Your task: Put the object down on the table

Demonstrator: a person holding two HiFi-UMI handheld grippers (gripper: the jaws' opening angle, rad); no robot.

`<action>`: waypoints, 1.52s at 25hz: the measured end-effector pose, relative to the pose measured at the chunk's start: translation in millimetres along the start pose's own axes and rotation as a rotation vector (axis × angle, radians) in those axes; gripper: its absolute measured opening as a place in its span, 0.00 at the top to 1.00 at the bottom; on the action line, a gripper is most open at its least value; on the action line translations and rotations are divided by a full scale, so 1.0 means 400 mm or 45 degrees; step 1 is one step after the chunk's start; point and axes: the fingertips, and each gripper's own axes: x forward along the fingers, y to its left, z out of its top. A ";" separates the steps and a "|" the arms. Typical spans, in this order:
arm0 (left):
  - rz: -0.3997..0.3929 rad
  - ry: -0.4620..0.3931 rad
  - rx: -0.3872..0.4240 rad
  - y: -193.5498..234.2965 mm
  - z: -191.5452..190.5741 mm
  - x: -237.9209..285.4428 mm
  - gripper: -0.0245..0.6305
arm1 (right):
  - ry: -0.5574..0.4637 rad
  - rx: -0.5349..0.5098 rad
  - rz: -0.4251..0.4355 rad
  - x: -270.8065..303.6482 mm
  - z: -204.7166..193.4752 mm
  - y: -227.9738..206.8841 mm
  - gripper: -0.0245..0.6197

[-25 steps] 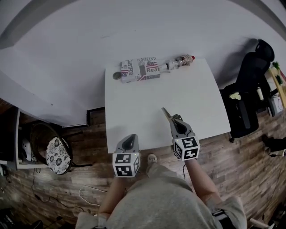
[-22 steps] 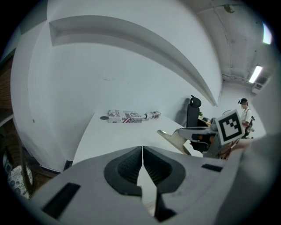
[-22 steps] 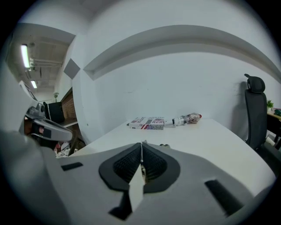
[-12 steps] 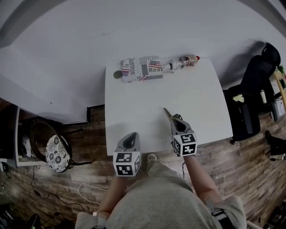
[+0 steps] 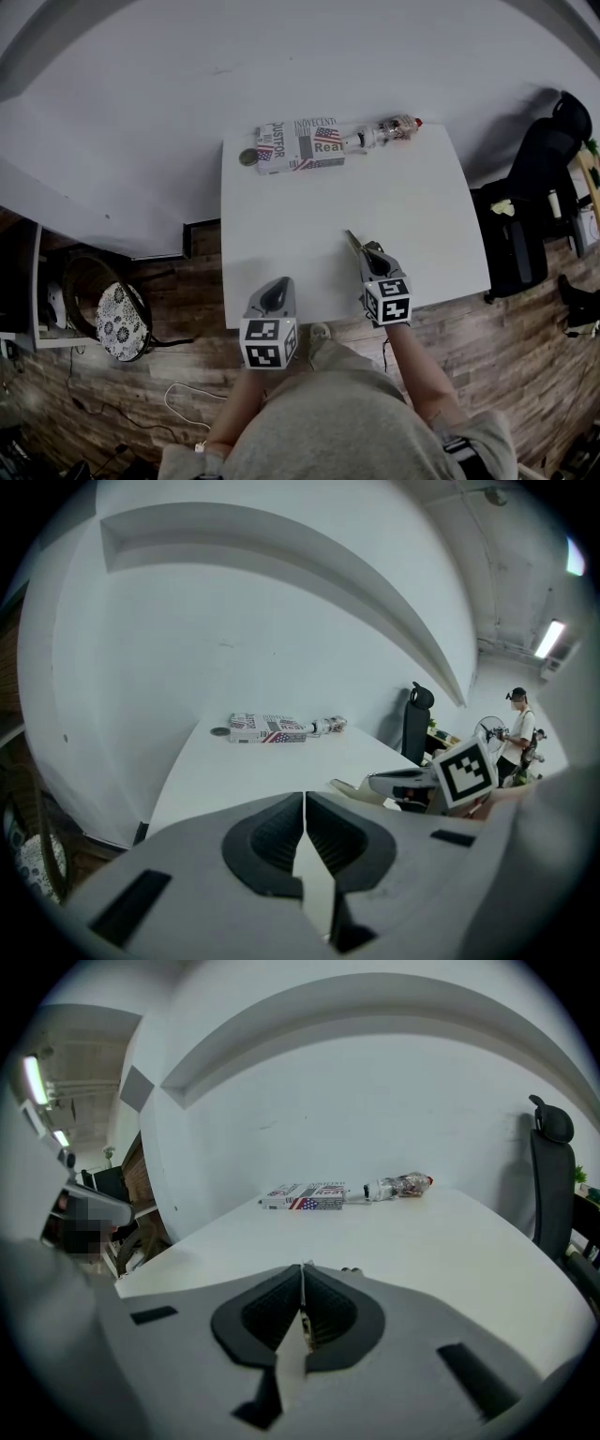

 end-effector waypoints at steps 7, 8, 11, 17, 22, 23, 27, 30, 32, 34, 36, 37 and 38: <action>0.000 -0.008 -0.006 0.005 0.002 0.000 0.95 | 0.013 -0.021 -0.007 0.014 -0.007 0.001 0.95; 0.001 -0.009 -0.007 0.006 0.001 -0.002 0.95 | 0.011 -0.024 -0.007 0.015 -0.006 0.001 0.95; 0.005 -0.011 -0.009 0.011 0.000 -0.007 0.95 | 0.010 -0.038 -0.013 0.019 -0.003 -0.005 0.94; 0.020 -0.009 -0.009 0.026 -0.009 -0.020 0.95 | 0.005 -0.056 -0.026 0.026 0.000 -0.016 0.94; 0.026 -0.004 -0.015 0.034 -0.011 -0.028 0.95 | 0.019 -0.061 -0.056 0.031 0.002 -0.045 0.91; 0.026 -0.005 -0.015 0.035 -0.012 -0.030 0.95 | 0.022 -0.064 -0.061 0.032 0.001 -0.050 0.90; 0.031 -0.004 -0.020 0.041 -0.014 -0.035 0.95 | 0.030 -0.072 -0.081 0.035 -0.001 -0.067 0.88; 0.034 -0.003 -0.023 0.045 -0.018 -0.039 0.95 | 0.037 -0.063 -0.101 0.040 -0.006 -0.083 0.86; 0.038 -0.001 -0.024 0.049 -0.023 -0.042 0.95 | 0.044 -0.058 -0.111 0.044 -0.012 -0.093 0.85; 0.043 0.002 -0.026 0.052 -0.027 -0.047 0.95 | 0.048 -0.052 -0.116 0.047 -0.015 -0.101 0.84; 0.046 0.005 -0.028 0.054 -0.030 -0.051 0.95 | 0.049 -0.046 -0.120 0.051 -0.017 -0.108 0.83; 0.047 0.006 -0.028 0.054 -0.032 -0.053 0.95 | 0.051 -0.043 -0.121 0.052 -0.019 -0.111 0.82; 0.047 0.008 -0.027 0.054 -0.034 -0.055 0.95 | 0.054 -0.040 -0.122 0.053 -0.021 -0.114 0.82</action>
